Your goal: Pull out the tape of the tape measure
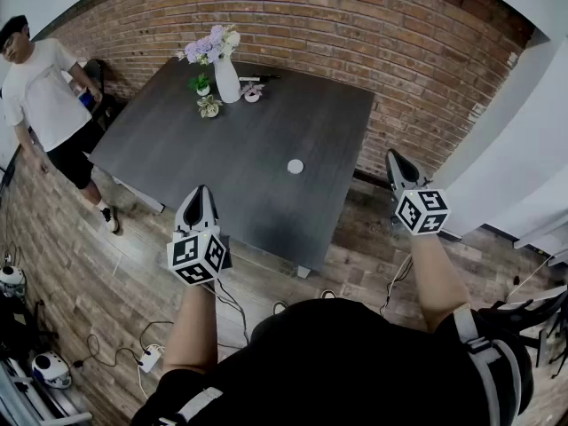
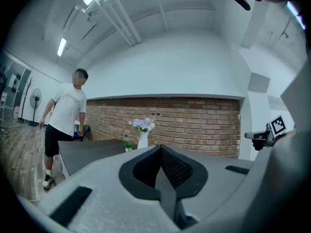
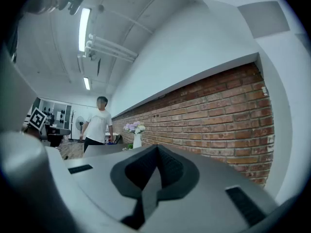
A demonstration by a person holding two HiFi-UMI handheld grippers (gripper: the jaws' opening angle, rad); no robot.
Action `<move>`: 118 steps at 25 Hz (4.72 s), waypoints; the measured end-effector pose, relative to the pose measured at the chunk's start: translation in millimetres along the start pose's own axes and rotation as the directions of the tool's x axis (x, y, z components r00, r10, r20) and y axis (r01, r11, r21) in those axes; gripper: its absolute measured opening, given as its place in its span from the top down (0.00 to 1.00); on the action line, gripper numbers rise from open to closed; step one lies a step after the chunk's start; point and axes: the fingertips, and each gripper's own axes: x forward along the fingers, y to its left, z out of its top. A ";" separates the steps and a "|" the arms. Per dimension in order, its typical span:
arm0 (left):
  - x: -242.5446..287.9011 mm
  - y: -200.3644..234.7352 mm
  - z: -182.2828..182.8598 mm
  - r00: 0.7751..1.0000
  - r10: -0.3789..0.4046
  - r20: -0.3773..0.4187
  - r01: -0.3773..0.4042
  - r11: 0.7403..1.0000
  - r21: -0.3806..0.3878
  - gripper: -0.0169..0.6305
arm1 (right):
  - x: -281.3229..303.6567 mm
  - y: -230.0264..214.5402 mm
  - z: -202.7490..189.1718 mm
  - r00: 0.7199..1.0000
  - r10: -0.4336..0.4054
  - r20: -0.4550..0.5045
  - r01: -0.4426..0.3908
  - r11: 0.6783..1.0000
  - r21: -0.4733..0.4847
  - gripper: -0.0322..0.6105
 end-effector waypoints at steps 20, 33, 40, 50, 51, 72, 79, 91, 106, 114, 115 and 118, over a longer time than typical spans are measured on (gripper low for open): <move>-13.4 21.0 -35.1 0.992 -0.087 -0.086 0.085 0.996 -0.028 0.96 | 4.4 67.1 -40.1 0.993 0.080 -0.086 -0.078 0.997 0.022 0.81; 22.9 0.5 -84.3 0.976 0.006 -0.215 -0.015 0.999 -0.041 0.96 | 115.8 121.5 -184.0 0.789 0.408 -0.458 -0.463 0.886 -0.009 0.59; 53.1 -15.6 -76.6 0.969 0.099 -0.224 -0.102 0.995 -0.002 0.96 | 185.3 126.7 -245.4 0.595 0.504 -0.626 -0.658 0.752 -0.020 0.56; 44.7 9.6 -100.9 0.944 0.117 -0.308 -0.129 0.991 -0.021 0.96 | 213.2 149.1 -276.4 0.459 0.516 -0.724 -0.745 0.667 0.004 0.54; 46.8 10.9 -101.7 0.944 0.106 -0.312 -0.120 0.992 -0.025 0.96 | 214.0 148.9 -276.7 0.456 0.511 -0.728 -0.740 0.672 0.008 0.54; 116.8 -134.8 -4.7 0.800 -0.572 -0.181 0.599 0.744 0.294 0.73 | 150.9 188.4 -9.4 0.659 0.680 -0.321 -0.745 0.647 -0.159 0.62; 112.1 -169.3 9.5 0.747 -0.633 -0.203 0.651 0.637 0.411 0.73 | 127.6 189.6 3.1 0.672 0.669 -0.317 -0.738 0.642 -0.209 0.62; 100.1 -187.5 9.7 0.663 -0.700 -0.266 0.726 0.514 0.457 0.84 | 107.6 191.2 9.6 0.627 0.705 -0.330 -0.779 0.572 -0.257 0.62; 99.1 -175.5 17.8 0.691 -0.689 -0.218 0.710 0.591 0.384 0.95 | 109.1 193.4 14.7 0.616 0.718 -0.326 -0.788 0.559 -0.258 0.62; 96.5 -175.0 18.2 0.694 -0.683 -0.229 0.705 0.579 0.410 0.95 | 107.5 198.8 15.2 0.596 0.732 -0.328 -0.803 0.538 -0.258 0.62; 96.8 -175.3 18.3 0.693 -0.683 -0.229 0.705 0.578 0.410 0.95 | 107.6 198.8 15.1 0.596 0.733 -0.329 -0.803 0.537 -0.259 0.62; 98.2 -174.6 18.6 0.696 -0.682 -0.225 0.704 0.586 0.402 0.95 | 108.7 198.8 14.8 0.598 0.732 -0.326 -0.801 0.539 -0.259 0.62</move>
